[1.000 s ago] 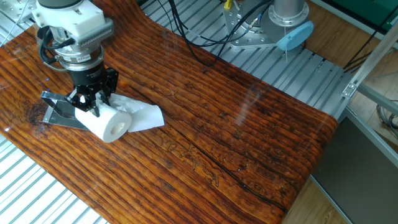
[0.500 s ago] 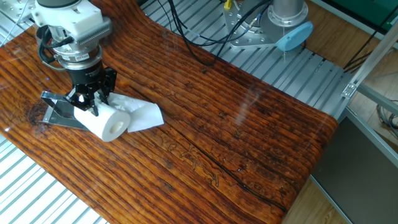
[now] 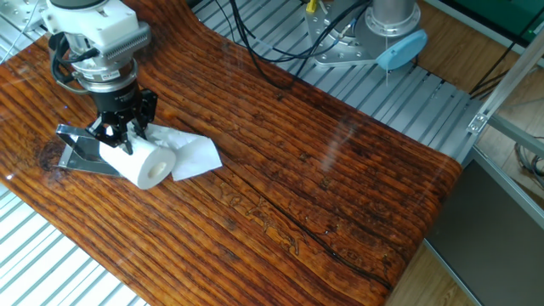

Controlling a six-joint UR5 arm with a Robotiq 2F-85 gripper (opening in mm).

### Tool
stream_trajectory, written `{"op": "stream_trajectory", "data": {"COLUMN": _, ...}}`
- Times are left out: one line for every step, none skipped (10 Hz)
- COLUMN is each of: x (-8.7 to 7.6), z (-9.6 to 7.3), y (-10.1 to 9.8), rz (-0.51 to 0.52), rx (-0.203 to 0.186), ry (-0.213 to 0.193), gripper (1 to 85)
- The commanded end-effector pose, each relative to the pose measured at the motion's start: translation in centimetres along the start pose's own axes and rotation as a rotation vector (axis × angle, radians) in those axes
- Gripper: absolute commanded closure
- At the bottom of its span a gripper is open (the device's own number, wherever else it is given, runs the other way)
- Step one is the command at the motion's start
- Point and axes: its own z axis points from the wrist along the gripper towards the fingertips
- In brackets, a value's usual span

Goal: Put the toilet paper on its holder

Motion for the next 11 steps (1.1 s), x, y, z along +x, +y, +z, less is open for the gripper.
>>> {"op": "stream_trajectory", "data": {"x": 0.6, "z": -0.2, "y": 0.3, "rz": 0.018, "rx": -0.004, "ry": 0.004, "gripper": 84.7}}
{"op": "stream_trajectory", "data": {"x": 0.7, "z": -0.2, "y": 0.5, "rz": 0.028, "rx": -0.008, "ry": 0.004, "gripper": 84.7}}
{"op": "stream_trajectory", "data": {"x": 0.6, "z": -0.2, "y": 0.8, "rz": 0.044, "rx": -0.015, "ry": -0.001, "gripper": 84.7}}
{"op": "stream_trajectory", "data": {"x": 0.3, "z": -0.2, "y": 1.1, "rz": 0.060, "rx": -0.028, "ry": -0.011, "gripper": 84.7}}
{"op": "stream_trajectory", "data": {"x": -0.3, "z": -0.2, "y": 1.7, "rz": 0.084, "rx": -0.049, "ry": -0.031, "gripper": 84.7}}
{"op": "stream_trajectory", "data": {"x": -0.7, "z": -0.3, "y": 2.0, "rz": 0.104, "rx": -0.062, "ry": -0.047, "gripper": 84.7}}
{"op": "stream_trajectory", "data": {"x": -1.0, "z": -0.3, "y": 2.1, "rz": 0.123, "rx": -0.070, "ry": -0.055, "gripper": 84.7}}
{"op": "stream_trajectory", "data": {"x": -1.1, "z": -0.2, "y": 2.3, "rz": 0.132, "rx": -0.074, "ry": -0.056, "gripper": 84.7}}
{"op": "stream_trajectory", "data": {"x": -0.8, "z": -0.3, "y": 2.7, "rz": 0.142, "rx": -0.082, "ry": -0.047, "gripper": 84.7}}
{"op": "stream_trajectory", "data": {"x": -0.6, "z": -0.4, "y": 2.7, "rz": 0.136, "rx": -0.081, "ry": -0.038, "gripper": 84.7}}
{"op": "stream_trajectory", "data": {"x": -0.3, "z": -0.4, "y": 2.9, "rz": 0.135, "rx": -0.083, "ry": -0.028, "gripper": 84.7}}
